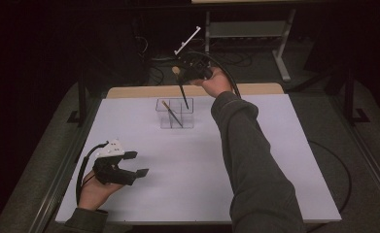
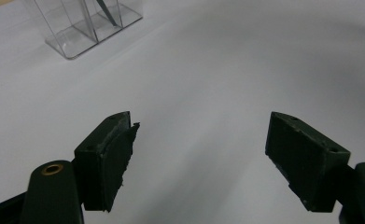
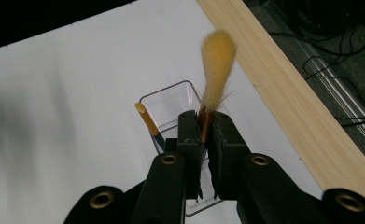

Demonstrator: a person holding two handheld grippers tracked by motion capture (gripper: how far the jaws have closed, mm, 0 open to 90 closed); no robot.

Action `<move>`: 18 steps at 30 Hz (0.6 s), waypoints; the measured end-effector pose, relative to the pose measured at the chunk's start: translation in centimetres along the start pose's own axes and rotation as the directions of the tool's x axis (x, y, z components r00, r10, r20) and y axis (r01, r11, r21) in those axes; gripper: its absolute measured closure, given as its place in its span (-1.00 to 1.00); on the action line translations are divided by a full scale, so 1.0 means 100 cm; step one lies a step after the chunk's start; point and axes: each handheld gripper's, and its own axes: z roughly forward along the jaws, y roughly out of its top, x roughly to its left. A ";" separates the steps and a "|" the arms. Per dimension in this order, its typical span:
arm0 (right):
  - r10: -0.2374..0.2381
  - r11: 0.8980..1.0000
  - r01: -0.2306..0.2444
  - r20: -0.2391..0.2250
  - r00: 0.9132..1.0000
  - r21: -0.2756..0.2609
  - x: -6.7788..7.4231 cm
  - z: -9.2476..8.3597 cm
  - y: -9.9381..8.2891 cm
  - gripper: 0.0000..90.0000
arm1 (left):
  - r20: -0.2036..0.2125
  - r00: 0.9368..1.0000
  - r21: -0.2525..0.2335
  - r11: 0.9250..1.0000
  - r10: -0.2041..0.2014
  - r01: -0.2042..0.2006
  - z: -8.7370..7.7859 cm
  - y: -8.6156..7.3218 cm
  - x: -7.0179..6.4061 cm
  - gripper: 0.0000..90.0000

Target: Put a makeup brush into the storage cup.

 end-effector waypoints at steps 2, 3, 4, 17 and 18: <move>0.001 1.000 -0.001 -0.002 1.000 -0.001 0.000 0.002 -0.001 0.84 | 0.002 1.000 0.001 1.000 0.009 -0.009 0.000 0.000 0.000 -0.50; 0.001 1.000 -0.001 -0.002 1.000 -0.001 0.000 0.002 -0.001 0.84 | 0.002 1.000 0.001 1.000 0.009 -0.009 0.000 0.000 0.000 -0.50; -0.001 1.000 0.001 0.001 1.000 -0.001 0.000 0.002 -0.001 0.84 | 0.002 1.000 0.001 1.000 0.006 -0.006 0.001 0.000 0.000 -0.50; 0.019 1.000 -0.018 0.014 1.000 -0.010 -0.002 0.004 -0.009 0.84 | 0.006 1.000 0.004 1.000 -0.005 0.005 0.001 0.000 0.000 -0.50; 0.020 1.000 -0.020 0.014 1.000 -0.012 -0.002 0.004 -0.009 0.84 | 0.007 1.000 0.005 1.000 -0.005 0.005 0.000 0.000 0.000 -0.50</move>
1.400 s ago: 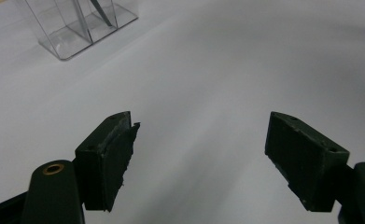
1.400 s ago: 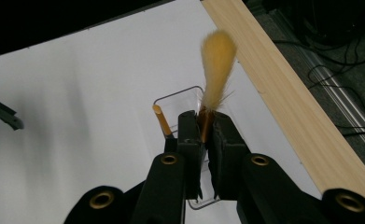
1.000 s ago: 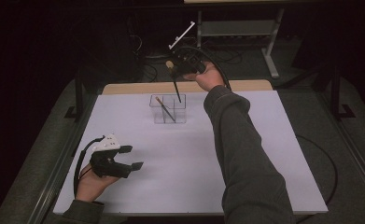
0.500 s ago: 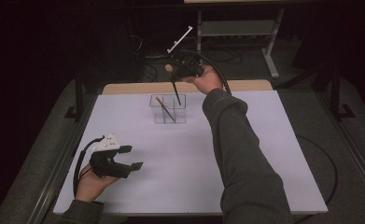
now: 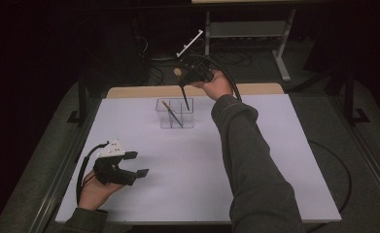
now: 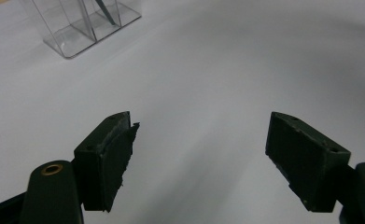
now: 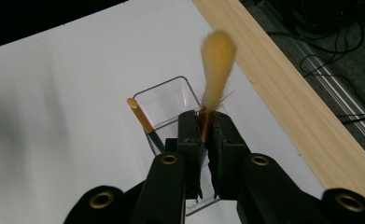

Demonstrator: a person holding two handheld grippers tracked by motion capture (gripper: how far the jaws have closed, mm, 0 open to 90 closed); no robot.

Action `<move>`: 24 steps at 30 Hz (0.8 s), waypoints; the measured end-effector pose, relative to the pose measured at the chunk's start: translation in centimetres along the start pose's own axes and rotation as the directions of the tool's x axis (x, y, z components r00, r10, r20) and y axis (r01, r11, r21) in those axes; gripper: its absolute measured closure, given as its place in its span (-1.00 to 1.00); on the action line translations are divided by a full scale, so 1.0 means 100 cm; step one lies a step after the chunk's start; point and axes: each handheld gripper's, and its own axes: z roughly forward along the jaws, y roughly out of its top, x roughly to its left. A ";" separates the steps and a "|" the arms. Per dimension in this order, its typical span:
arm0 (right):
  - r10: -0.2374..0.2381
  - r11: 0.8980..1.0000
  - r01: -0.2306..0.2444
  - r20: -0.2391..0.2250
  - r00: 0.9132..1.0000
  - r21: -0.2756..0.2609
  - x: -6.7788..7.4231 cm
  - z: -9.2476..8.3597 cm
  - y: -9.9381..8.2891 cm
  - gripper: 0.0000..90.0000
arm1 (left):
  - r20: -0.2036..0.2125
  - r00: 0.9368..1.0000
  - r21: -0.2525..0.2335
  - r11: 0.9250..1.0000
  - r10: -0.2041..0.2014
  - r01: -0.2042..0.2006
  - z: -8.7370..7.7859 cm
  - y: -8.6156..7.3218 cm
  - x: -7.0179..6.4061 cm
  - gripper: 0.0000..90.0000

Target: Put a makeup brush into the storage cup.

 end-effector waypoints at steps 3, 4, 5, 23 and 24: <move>0.006 1.000 -0.006 0.004 1.000 -0.001 0.000 0.000 -0.002 0.84 | 0.000 1.000 0.001 1.000 0.006 -0.006 0.000 0.000 0.000 -0.50; 0.015 1.000 -0.015 0.003 1.000 -0.006 -0.001 0.002 -0.003 0.84 | -0.001 1.000 0.001 1.000 0.007 -0.007 0.000 0.000 0.000 -0.50; 0.015 1.000 -0.015 0.002 1.000 -0.002 -0.001 0.003 -0.004 0.84 | -0.004 1.000 0.000 1.000 0.022 -0.022 0.000 0.000 0.001 -0.50; 0.040 0.999 -0.039 0.016 0.999 -0.015 0.000 0.011 -0.016 0.84 | -0.002 1.000 0.001 1.000 0.006 -0.006 0.002 0.000 -0.001 -0.50; 0.039 0.999 -0.038 0.013 0.999 -0.017 0.000 0.012 -0.017 0.84 | -0.002 1.000 0.000 1.000 0.005 -0.005 0.002 0.000 -0.001 -0.50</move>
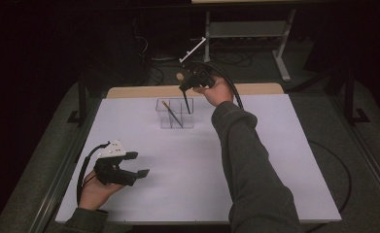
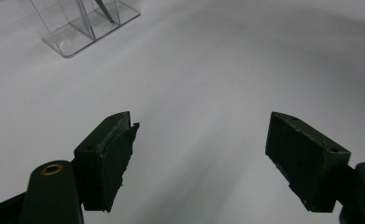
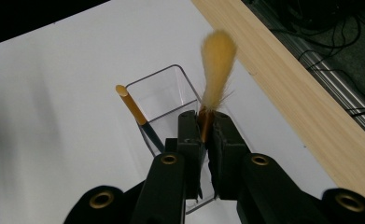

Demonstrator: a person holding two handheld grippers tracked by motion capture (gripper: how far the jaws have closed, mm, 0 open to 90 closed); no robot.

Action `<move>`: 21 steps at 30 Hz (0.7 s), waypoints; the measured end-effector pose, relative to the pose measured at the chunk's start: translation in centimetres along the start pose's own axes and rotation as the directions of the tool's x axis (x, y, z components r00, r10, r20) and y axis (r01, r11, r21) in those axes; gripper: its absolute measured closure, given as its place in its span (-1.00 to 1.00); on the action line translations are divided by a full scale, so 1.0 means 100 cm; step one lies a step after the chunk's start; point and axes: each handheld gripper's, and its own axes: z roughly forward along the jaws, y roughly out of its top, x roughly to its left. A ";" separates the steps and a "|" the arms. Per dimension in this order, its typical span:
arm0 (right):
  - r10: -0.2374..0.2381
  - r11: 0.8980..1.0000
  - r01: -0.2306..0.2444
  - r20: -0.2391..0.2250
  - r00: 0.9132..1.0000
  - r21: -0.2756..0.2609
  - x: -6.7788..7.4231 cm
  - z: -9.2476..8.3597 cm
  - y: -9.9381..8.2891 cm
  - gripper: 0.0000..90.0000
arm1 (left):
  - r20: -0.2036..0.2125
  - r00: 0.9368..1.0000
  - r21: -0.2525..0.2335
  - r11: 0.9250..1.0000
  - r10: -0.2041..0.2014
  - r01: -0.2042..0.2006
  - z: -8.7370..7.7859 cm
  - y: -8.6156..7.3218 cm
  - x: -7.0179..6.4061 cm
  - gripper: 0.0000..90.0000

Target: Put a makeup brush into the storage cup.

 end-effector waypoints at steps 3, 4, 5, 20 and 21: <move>0.004 1.000 -0.004 0.003 1.000 0.014 0.000 0.004 -0.003 0.84 | 0.002 1.000 0.001 1.000 -0.004 0.004 0.000 0.000 0.000 -0.50; 0.009 1.000 -0.009 0.003 1.000 0.014 0.000 0.005 -0.005 0.84 | 0.002 1.000 0.001 1.000 -0.004 0.004 0.000 0.000 0.000 -0.50; 0.009 1.000 -0.009 0.003 1.000 0.014 0.000 0.005 -0.005 0.84 | 0.002 1.000 0.002 1.000 -0.001 0.001 0.000 0.000 0.000 -0.50; 0.026 0.999 -0.026 -0.001 1.000 0.028 0.002 0.017 -0.016 0.84 | 0.008 1.000 0.002 1.000 0.003 -0.003 0.001 0.001 0.000 -0.52; 0.027 0.999 -0.027 -0.002 1.000 0.028 0.002 0.018 -0.016 0.83 | 0.009 1.000 0.002 1.000 0.010 -0.010 0.001 0.001 0.000 -0.52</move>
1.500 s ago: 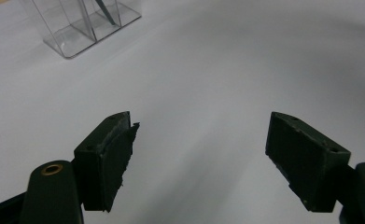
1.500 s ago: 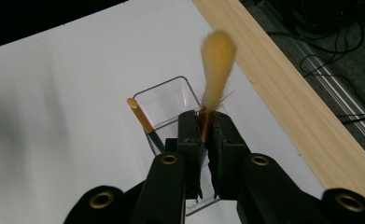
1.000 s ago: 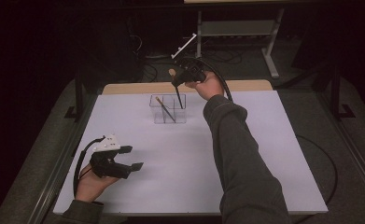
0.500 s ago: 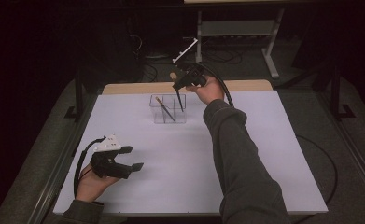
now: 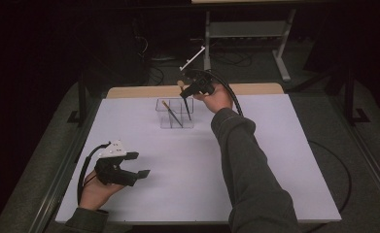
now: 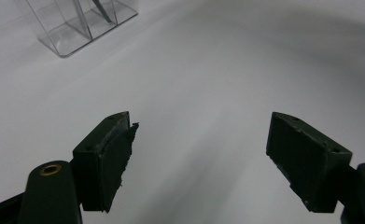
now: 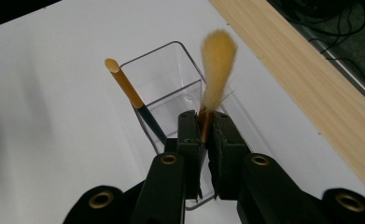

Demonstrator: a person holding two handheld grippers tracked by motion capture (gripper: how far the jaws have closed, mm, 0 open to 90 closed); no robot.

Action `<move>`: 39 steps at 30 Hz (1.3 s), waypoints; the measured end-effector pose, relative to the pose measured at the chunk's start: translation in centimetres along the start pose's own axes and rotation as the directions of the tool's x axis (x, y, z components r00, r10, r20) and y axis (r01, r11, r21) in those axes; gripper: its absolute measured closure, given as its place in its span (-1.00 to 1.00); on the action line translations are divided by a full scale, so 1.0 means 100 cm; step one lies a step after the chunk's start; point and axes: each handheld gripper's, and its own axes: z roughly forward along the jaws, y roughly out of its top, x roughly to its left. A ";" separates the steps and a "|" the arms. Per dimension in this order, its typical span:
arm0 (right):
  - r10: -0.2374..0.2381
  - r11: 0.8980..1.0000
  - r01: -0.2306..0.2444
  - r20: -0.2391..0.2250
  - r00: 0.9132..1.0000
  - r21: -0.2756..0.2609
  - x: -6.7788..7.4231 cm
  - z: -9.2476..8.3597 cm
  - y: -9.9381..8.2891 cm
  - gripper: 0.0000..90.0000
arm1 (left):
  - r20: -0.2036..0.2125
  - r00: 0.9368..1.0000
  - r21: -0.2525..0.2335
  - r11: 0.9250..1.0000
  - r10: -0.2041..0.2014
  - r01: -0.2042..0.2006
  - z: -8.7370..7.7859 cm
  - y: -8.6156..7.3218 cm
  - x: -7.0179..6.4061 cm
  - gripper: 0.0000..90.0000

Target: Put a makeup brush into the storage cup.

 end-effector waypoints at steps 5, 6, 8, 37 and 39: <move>0.005 1.000 -0.005 0.008 1.000 0.011 0.000 0.004 -0.002 0.83 | 0.001 1.000 0.003 1.000 -0.013 0.013 0.000 -0.001 0.000 -0.52; 0.004 1.000 -0.004 0.010 1.000 0.014 -0.001 0.005 -0.003 0.83 | 0.001 1.000 0.002 1.000 -0.017 0.017 0.000 -0.001 -0.001 -0.52; 0.012 1.000 -0.012 0.008 1.000 0.022 -0.002 0.007 -0.006 0.83 | -0.001 1.000 0.002 1.000 -0.017 0.017 0.001 -0.001 -0.001 -0.52; 0.055 0.998 -0.055 0.004 0.998 -0.002 -0.002 -0.005 -0.023 0.52 | 0.003 1.000 0.016 1.000 -0.013 0.013 0.005 -0.001 -0.001 -0.53; 0.053 0.998 -0.053 0.001 0.999 -0.020 -0.002 -0.009 -0.027 0.47 | 0.007 1.000 0.014 1.000 -0.009 0.009 0.005 -0.001 -0.002 -0.53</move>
